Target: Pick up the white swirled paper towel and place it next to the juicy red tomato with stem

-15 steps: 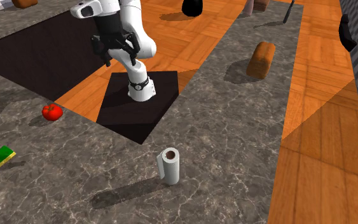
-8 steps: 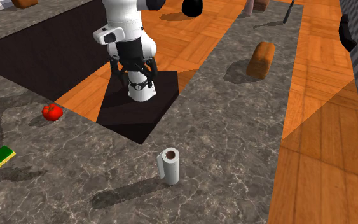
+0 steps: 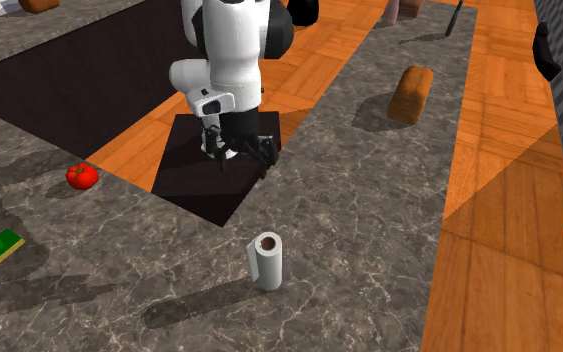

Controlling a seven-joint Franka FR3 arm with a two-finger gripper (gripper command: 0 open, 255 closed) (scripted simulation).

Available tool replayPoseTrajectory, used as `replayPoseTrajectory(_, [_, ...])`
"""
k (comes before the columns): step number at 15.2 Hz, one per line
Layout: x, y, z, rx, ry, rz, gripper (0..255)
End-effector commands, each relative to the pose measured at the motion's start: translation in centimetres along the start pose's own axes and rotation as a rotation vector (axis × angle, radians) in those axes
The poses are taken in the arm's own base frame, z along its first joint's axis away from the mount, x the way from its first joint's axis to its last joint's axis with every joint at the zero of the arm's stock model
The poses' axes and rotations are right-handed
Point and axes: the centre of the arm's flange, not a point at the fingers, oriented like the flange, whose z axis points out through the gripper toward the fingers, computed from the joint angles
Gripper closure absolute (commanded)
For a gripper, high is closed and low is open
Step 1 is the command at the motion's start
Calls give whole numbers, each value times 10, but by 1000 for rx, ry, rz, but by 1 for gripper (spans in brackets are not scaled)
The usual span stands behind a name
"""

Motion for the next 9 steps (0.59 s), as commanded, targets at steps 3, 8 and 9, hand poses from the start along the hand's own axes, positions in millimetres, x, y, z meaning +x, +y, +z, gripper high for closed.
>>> replayPoseTrajectory(3, [21,-40,33,-22,9,52,0])
replayPoseTrajectory(8, [51,-85,75,-52,20,114,0])
replayPoseTrajectory(9, [57,-94,83,-58,22,127,0])
